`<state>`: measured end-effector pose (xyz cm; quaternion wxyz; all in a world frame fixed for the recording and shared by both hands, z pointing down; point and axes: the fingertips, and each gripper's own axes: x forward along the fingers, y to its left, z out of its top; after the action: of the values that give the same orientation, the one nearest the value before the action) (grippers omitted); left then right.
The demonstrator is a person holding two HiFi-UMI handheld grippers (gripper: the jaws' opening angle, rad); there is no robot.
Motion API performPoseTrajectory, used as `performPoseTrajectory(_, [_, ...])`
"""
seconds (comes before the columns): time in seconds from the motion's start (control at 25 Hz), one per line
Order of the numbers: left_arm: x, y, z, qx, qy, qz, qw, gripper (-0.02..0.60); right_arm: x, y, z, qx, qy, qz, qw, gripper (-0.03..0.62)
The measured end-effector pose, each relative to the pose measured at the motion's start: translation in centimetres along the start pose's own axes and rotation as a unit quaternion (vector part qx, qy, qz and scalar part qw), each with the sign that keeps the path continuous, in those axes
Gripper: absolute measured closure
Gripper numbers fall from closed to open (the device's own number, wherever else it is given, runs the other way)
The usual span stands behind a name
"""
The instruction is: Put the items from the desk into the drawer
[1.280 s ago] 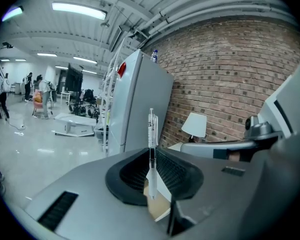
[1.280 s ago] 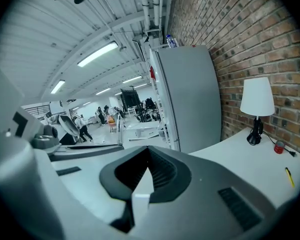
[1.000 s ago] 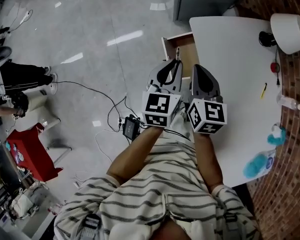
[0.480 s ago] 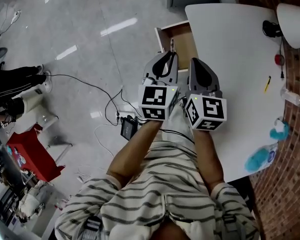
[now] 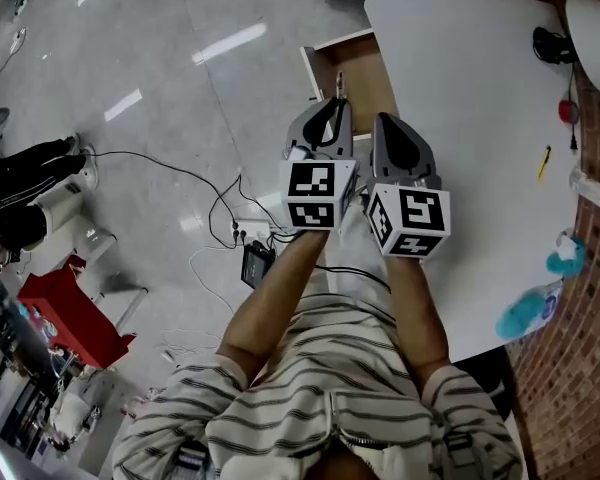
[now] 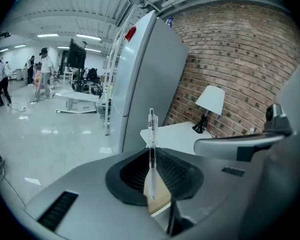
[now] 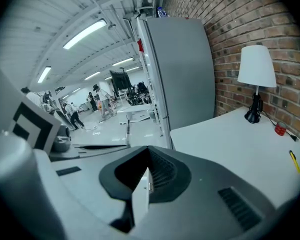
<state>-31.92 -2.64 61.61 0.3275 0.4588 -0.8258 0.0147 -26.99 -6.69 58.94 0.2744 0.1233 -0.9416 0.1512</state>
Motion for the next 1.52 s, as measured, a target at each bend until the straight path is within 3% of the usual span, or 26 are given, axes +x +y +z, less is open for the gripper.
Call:
performPoseTrajectory(0.44, [4.7,1.8,-4.2,-0.036,0.041,-0.004,0.9985,0.535,2.7,-0.7,-3.4,0.002,0.058,0.008,0.998,0.583])
performPoseTrajectory(1.12, [10.3,3.2,-11.3,-0.048,0.114,-0.008,0.9923,0.534,4.8,-2.2,-6.1,0.021,0.077,-0.008,0.997,0.583])
performPoseTrajectory(1.52, [13.8,4.6,-15.3,-0.155,0.155,-0.012,0.9756,0.534,4.4,-2.4,-7.3,0.035,0.086,-0.014,0.996,0.583])
